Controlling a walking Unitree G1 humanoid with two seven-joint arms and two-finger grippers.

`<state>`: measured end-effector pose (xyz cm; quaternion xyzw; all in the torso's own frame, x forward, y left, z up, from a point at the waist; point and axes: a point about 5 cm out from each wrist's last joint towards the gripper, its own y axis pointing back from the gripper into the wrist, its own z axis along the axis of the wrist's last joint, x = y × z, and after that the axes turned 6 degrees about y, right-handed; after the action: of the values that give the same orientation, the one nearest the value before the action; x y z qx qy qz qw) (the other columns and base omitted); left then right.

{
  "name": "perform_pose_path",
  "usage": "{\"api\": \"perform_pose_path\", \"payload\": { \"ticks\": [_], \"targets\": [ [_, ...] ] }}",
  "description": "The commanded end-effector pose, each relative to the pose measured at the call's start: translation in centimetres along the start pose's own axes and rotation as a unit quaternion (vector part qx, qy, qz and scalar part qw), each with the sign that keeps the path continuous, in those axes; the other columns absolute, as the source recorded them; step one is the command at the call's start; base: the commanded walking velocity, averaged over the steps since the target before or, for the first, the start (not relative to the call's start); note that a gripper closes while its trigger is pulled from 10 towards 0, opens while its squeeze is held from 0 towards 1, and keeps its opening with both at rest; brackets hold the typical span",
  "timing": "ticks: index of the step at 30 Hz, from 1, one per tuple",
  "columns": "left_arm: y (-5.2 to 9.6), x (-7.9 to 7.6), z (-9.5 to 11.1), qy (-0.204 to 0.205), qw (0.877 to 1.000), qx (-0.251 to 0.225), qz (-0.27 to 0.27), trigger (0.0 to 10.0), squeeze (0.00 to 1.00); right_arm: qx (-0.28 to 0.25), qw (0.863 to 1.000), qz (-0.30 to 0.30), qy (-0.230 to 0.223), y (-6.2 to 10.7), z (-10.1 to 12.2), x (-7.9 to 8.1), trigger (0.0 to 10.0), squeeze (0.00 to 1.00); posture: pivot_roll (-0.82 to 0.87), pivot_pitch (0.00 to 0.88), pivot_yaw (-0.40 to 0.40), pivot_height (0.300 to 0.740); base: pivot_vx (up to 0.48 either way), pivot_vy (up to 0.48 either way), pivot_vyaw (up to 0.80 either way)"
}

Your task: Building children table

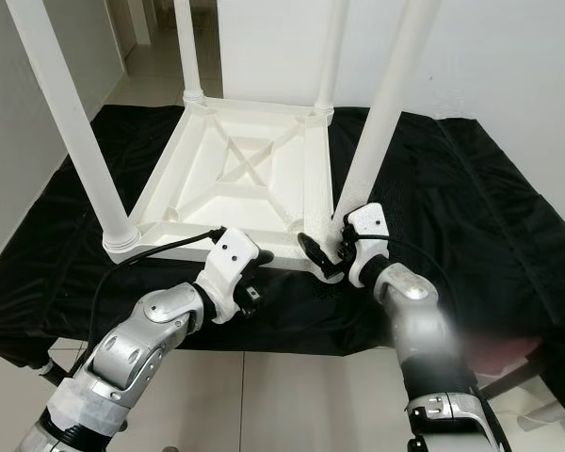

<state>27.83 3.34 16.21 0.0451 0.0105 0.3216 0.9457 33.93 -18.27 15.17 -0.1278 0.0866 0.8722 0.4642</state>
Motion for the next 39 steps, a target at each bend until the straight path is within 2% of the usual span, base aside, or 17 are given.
{"api": "perform_pose_path", "payload": {
  "ticks": [1, 2, 3, 4, 13, 14, 15, 16, 20, 23, 27, 30, 31, 38, 39],
  "targets": [
    [-0.2, 0.0, 0.1, -0.006, 1.000, 0.002, -0.008, 10.0, 0.00, 0.011, 1.000, 0.022, 0.018, -0.2, -0.3, 0.1, 4.9, 0.00, -0.05, 0.024, -0.014, 0.740, 0.000, 0.000, 0.00],
    [-0.2, 0.0, 0.1, -0.006, 1.000, 0.002, -0.008, 10.0, 0.00, 0.011, 1.000, 0.022, 0.018, -0.2, -0.3, 0.1, 4.9, 0.00, -0.05, 0.024, -0.014, 0.740, 0.000, 0.000, 0.00],
    [-0.1, 0.0, 0.1, -0.006, 1.000, 0.002, -0.007, 10.0, 0.00, 0.016, 0.999, 0.029, 0.024, -0.3, -0.4, 0.0, 0.8, 0.00, -0.04, 0.029, -0.018, 0.740, 0.000, 0.000, 0.00],
    [-0.1, 0.0, 0.1, -0.006, 1.000, 0.001, -0.006, 10.0, 0.00, 0.021, 0.999, 0.034, 0.023, -0.3, -0.6, -0.1, 0.0, 0.00, -0.04, 0.029, -0.018, 0.740, 0.000, 0.000, 0.00],
    [0.1, 0.2, 0.2, -0.005, 1.000, 0.001, 0.002, 10.0, 0.00, 0.015, 0.999, 0.051, 0.007, -0.2, -1.3, -0.5, 0.0, 0.00, -0.02, 0.037, -0.020, 0.740, 0.000, 0.000, 0.00],
    [0.1, 0.2, 0.2, -0.005, 1.000, 0.001, 0.002, 10.0, 0.00, 0.012, 0.999, 0.046, 0.002, -0.2, -1.4, -0.5, 0.4, 0.00, -0.02, 0.038, -0.020, 0.740, 0.000, 0.000, 0.00],
    [0.1, 0.2, 0.2, -0.005, 1.000, 0.001, 0.002, 10.0, 0.00, 0.012, 0.999, 0.046, 0.002, -0.2, -1.4, -0.5, 0.4, 0.00, -0.02, 0.038, -0.020, 0.740, 0.000, 0.000, 0.00],
    [0.2, 0.2, 0.2, -0.005, 1.000, 0.001, 0.003, 10.0, 0.00, 0.004, 0.999, 0.040, -0.010, -0.1, -1.3, -0.4, 10.0, 0.00, -0.02, 0.040, -0.019, 0.740, 0.000, 0.000, 0.00],
    [0.3, 0.2, 0.2, -0.005, 1.000, 0.002, 0.003, 10.0, 0.00, -0.006, 0.999, 0.023, -0.024, -0.2, -1.1, -0.3, 10.0, 0.00, -0.02, 0.041, -0.017, 0.740, 0.000, 0.000, 0.00],
    [0.4, 0.2, 0.1, -0.005, 1.000, 0.003, 0.003, 10.0, 0.00, -0.017, 0.999, -0.021, -0.039, -0.4, -0.7, 0.4, 10.0, 0.00, -0.03, 0.046, -0.013, 0.740, 0.000, 0.000, 0.00],
    [0.4, 0.2, 0.1, -0.005, 1.000, 0.003, 0.002, 10.0, 0.00, -0.018, 0.997, -0.049, -0.048, -0.6, -0.5, 0.8, 10.0, 0.00, -0.03, 0.046, -0.008, 0.740, 0.000, 0.000, 0.00],
    [0.3, 0.2, 0.1, -0.005, 1.000, 0.003, 0.000, 10.0, 0.00, -0.026, 0.996, -0.066, -0.056, -0.8, 0.0, 1.6, 10.0, 0.00, -0.03, 0.047, -0.005, 0.740, 0.000, 0.000, 0.00],
    [0.3, 0.2, 0.2, -0.006, 1.000, 0.004, -0.001, 10.0, 0.00, -0.031, 0.993, -0.091, -0.070, -1.1, 0.5, 2.3, 10.0, 0.00, -0.03, 0.050, -0.003, 0.740, 0.000, 0.000, 0.00],
    [0.4, 0.2, 0.2, -0.006, 1.000, 0.005, -0.003, 10.0, 0.00, -0.026, 0.988, -0.126, -0.080, -1.0, 0.6, 2.7, 10.0, 0.00, -0.03, 0.053, -0.003, 0.740, 0.000, 0.000, 0.00],
    [0.4, 0.1, 0.1, -0.005, 1.000, 0.005, -0.003, 10.0, 0.00, -0.017, 0.984, -0.155, -0.085, -0.7, 0.4, 2.5, 10.0, 0.00, -0.03, 0.053, -0.003, 0.740, 0.000, 0.000, 0.00]
  ]
}}
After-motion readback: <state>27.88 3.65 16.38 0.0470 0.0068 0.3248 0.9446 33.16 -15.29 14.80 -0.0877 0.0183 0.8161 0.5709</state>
